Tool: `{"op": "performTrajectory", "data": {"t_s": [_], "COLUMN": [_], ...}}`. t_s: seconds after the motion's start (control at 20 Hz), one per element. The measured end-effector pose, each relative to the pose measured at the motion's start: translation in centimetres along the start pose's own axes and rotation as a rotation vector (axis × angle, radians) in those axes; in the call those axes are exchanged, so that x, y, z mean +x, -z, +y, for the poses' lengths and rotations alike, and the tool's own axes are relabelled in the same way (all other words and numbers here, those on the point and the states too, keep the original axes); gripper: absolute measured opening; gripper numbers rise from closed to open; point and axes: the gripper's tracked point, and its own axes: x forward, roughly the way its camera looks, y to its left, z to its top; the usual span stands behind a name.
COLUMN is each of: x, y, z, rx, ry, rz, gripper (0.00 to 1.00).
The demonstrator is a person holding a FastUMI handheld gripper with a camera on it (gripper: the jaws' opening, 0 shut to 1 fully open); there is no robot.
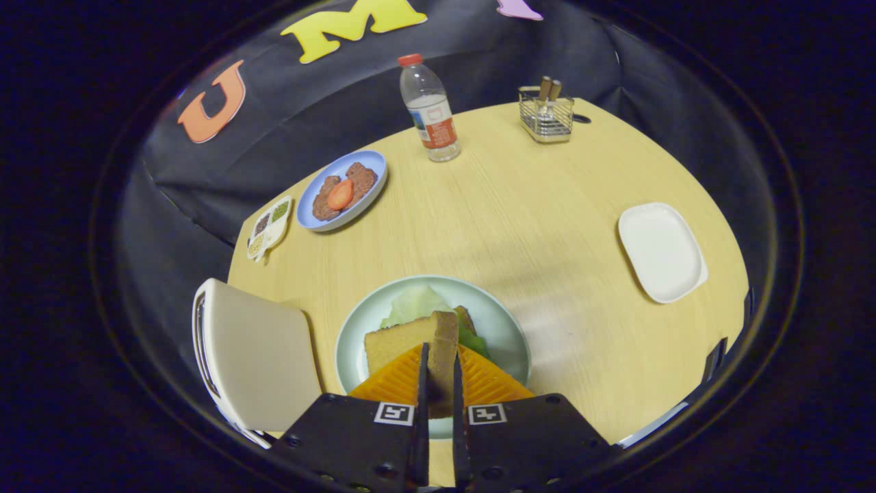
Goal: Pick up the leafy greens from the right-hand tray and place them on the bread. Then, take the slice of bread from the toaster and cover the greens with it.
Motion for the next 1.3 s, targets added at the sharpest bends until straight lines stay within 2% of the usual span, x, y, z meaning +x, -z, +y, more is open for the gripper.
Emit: {"op": "performTrajectory", "data": {"t_s": [0.15, 0.3, 0.35, 0.45, 0.55, 0.6, 0.7, 0.75, 0.85, 1.1, 1.3], "x": [0.7, 1.2, 1.4, 1.5, 1.4, 1.3, 0.9, 0.5, -0.6, -5.0, -11.2], "y": [-0.2, -0.1, -0.1, -0.2, 0.0, 0.1, 0.1, 0.0, -0.4, -0.7, -2.2], "z": [-0.4, -0.8, -0.8, -0.8, -1.0, -1.5, -2.3, -2.2, -1.9, -0.7, 1.3], "rx": [-0.023, -0.081, -0.102, -0.125, -0.137, -0.151, -0.216, -0.252, -0.308, -0.352, -0.399], "ry": [-0.006, 0.018, 0.023, 0.04, 0.057, 0.087, 0.143, 0.149, 0.16, 0.148, 0.118], "rz": [0.005, 0.002, 0.002, -0.012, -0.014, -0.018, -0.026, -0.035, -0.071, -0.125, -0.286], "gripper": [0.19, 0.2, 0.31, 0.31, 0.39, 0.4, 0.54, 0.56, 0.58, 0.78, 0.87]}}
